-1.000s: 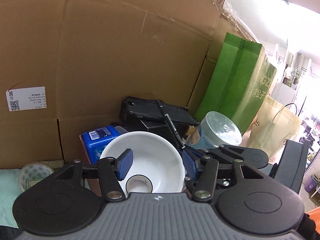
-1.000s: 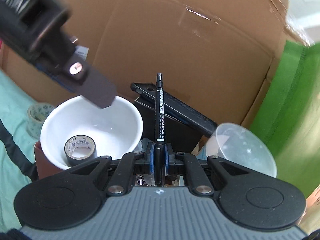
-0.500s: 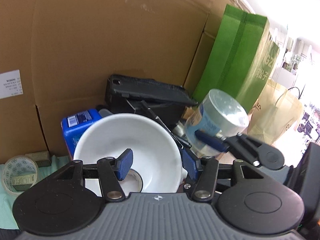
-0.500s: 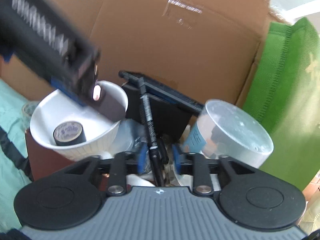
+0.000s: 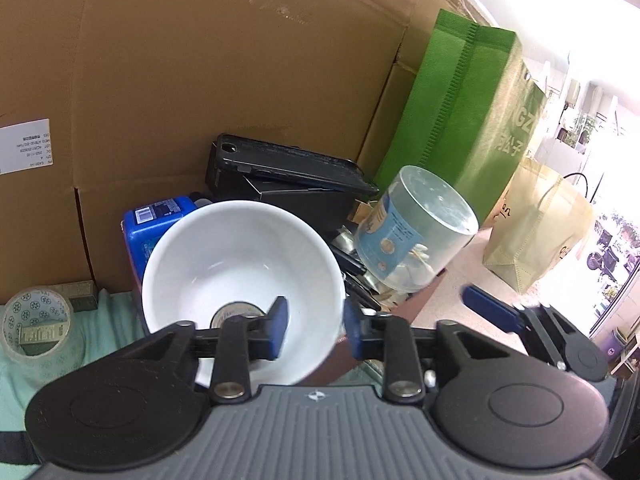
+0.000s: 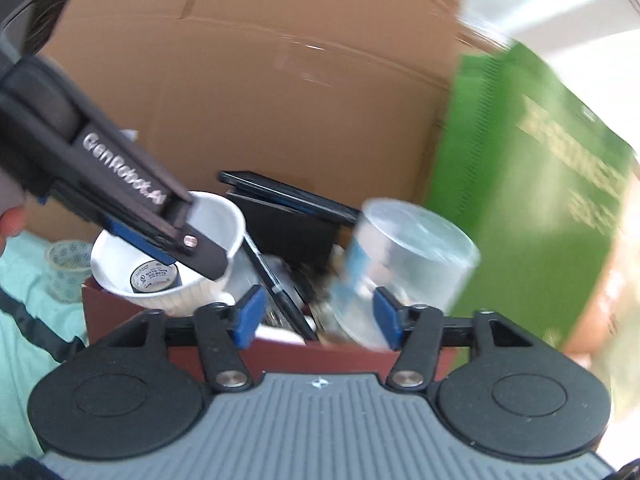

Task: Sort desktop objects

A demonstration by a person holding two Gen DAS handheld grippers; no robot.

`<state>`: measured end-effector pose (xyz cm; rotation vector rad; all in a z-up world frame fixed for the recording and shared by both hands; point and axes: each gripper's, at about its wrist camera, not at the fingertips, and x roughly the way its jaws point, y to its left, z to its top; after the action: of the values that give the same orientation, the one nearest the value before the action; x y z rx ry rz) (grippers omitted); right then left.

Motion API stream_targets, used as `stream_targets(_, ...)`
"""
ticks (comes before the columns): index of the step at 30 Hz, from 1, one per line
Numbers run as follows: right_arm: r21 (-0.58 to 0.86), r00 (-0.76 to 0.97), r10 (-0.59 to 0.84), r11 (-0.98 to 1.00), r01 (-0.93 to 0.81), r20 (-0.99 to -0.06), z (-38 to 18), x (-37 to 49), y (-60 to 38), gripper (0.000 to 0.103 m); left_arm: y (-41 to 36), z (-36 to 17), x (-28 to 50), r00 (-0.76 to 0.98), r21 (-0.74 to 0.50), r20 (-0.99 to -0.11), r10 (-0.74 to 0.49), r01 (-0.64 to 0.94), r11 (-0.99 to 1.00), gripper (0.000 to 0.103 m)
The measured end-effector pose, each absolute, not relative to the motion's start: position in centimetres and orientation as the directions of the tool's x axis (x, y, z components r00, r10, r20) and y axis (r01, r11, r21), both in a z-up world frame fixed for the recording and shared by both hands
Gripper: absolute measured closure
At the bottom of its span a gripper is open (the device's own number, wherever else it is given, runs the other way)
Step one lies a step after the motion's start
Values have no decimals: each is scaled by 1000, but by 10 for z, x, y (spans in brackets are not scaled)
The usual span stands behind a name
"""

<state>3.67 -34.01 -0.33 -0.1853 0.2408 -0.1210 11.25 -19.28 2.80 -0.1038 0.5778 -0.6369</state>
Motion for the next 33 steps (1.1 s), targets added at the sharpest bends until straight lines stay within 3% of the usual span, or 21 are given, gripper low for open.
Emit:
stream_targets(1,-158,957,-146,981,109,-249,-2,31,-340,13,-193,28,107,663,-245,-479,-576,529,813,82)
stream_targets(2,-126,953,-145,985,115,-266,-3,26,-340,9,-192,27,101,678,-219,-479,-558,523,824,89)
stream_targets(8,-6,926,-115,993,121,-359,-18,-5,-326,4,-185,17,72,712,-124,-506,-487,498,858,102)
stream_targets(20,-61,866,-238,970,235,-439,-16,-45,-298,2,-161,1,14,697,-144,-556,-453,455,879,101)
stream_targets(22,-81,861,-255,966,245,-440,-11,-51,-297,2,-162,2,5,707,-134,-552,-443,449,884,95)
stream_targets(23,-95,858,-266,963,250,-439,-8,-54,-295,2,-163,4,3,712,-129,-547,-441,448,884,87)
stream_targets(26,-128,853,-292,956,263,-433,-4,-63,-293,2,-163,10,-8,711,-128,-536,-456,465,876,35)
stream_targets(33,-132,855,-299,954,269,-424,2,-77,-293,2,-164,17,-25,710,-121,-512,-483,497,859,26)
